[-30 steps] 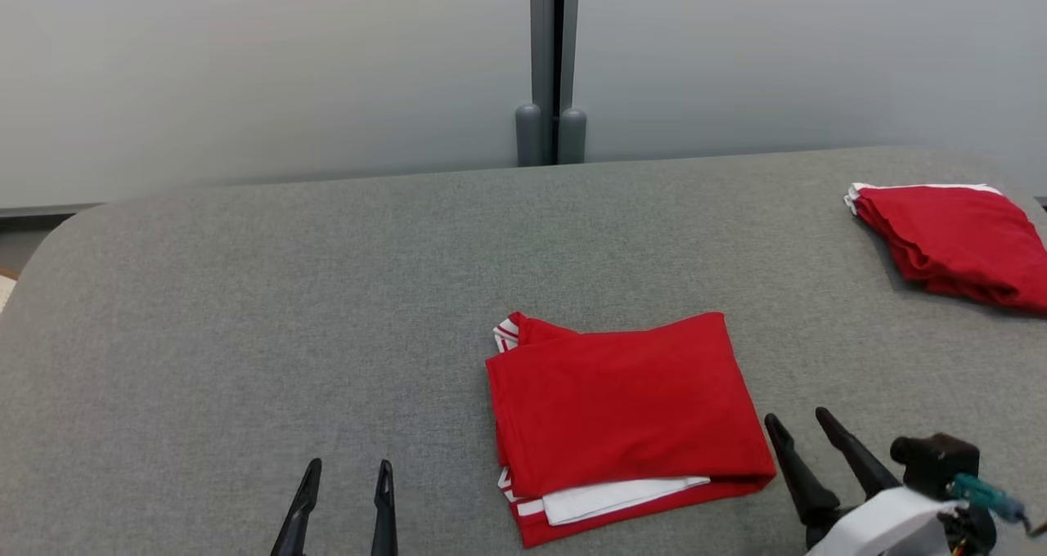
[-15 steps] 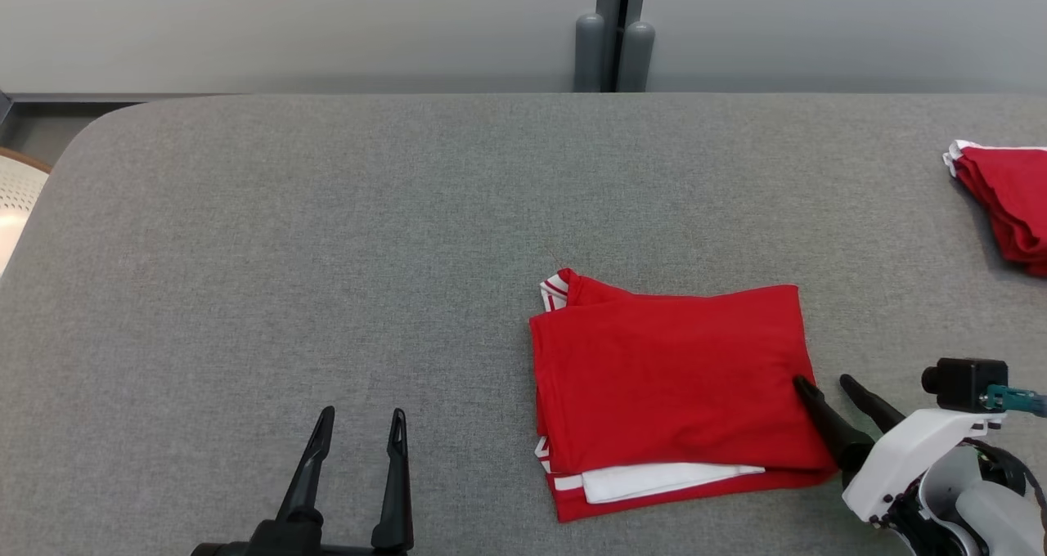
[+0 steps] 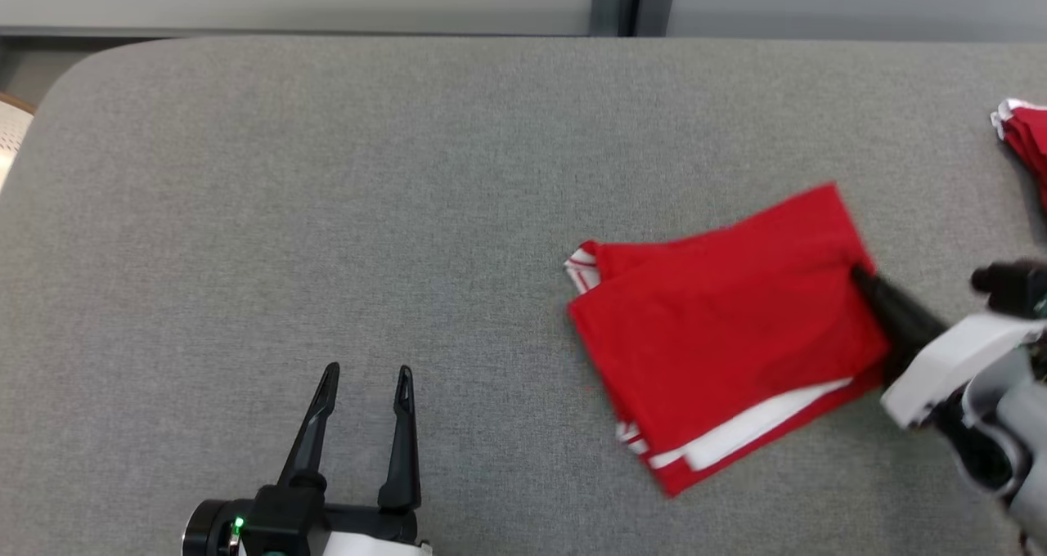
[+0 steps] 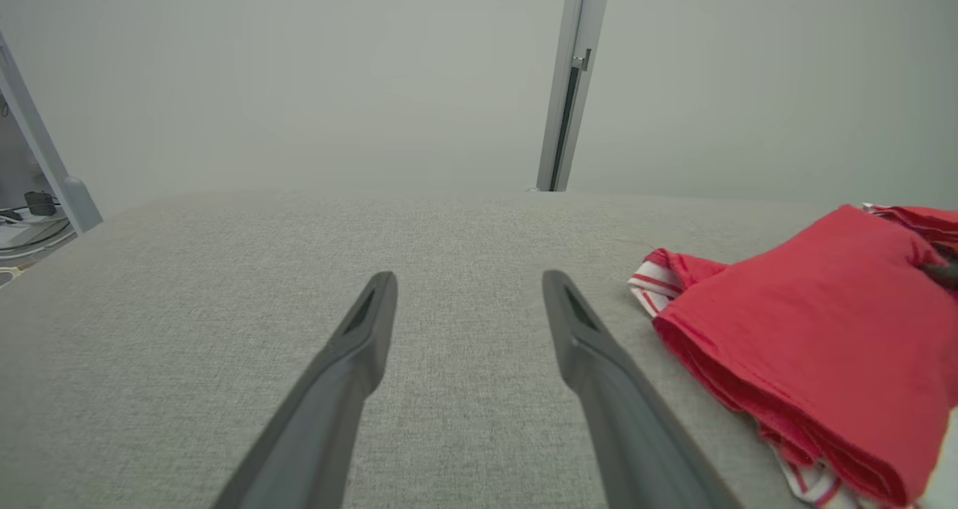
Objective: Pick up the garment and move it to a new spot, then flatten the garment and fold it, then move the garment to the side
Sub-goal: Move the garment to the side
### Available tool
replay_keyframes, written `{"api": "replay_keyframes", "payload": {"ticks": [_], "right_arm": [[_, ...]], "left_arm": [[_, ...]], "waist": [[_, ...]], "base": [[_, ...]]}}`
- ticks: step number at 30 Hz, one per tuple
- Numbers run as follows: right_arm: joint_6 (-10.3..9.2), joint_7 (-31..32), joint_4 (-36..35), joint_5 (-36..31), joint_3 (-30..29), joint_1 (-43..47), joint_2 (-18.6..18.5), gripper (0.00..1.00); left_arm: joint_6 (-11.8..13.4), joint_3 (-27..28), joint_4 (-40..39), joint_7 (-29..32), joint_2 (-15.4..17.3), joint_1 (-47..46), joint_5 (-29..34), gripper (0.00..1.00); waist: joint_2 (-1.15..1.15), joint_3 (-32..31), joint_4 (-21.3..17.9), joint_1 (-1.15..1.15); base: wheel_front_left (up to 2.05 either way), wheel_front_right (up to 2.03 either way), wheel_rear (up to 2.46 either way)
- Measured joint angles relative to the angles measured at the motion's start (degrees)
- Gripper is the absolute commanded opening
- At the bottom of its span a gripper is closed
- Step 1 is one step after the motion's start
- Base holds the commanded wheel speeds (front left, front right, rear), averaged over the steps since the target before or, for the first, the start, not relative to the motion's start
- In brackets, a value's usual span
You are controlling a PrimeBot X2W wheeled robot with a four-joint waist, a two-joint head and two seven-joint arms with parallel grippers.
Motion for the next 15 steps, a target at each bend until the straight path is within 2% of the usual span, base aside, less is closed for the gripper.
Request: {"api": "replay_keyframes", "payload": {"ticks": [8, 12, 15], "right_arm": [[-0.01, -1.96, 4.08, -2.71, -0.09, -14.20, -5.79, 0.00], [-0.01, -1.20, 5.68, -3.36, 0.23, -19.73, -9.82, 0.00], [-0.01, -0.14, 6.10, -3.43, 0.59, -21.97, -11.52, 0.00]], "left_arm": [[0.15, -1.15, -0.58, 0.00, 0.00, -4.31, 1.02, 1.00], [0.10, -1.53, -0.65, 0.00, -0.01, -6.20, 1.75, 1.00], [-0.30, -1.65, -0.52, 0.00, -0.01, -7.06, 2.47, 1.00]], "waist": [[0.00, 5.73, -1.21, 0.00], [0.00, 8.44, -2.32, 0.00], [0.00, 9.56, -3.12, 0.00]], "base": [[0.00, 0.00, 0.00], [0.00, 0.00, 0.00], [0.00, 0.00, 0.00]]}}
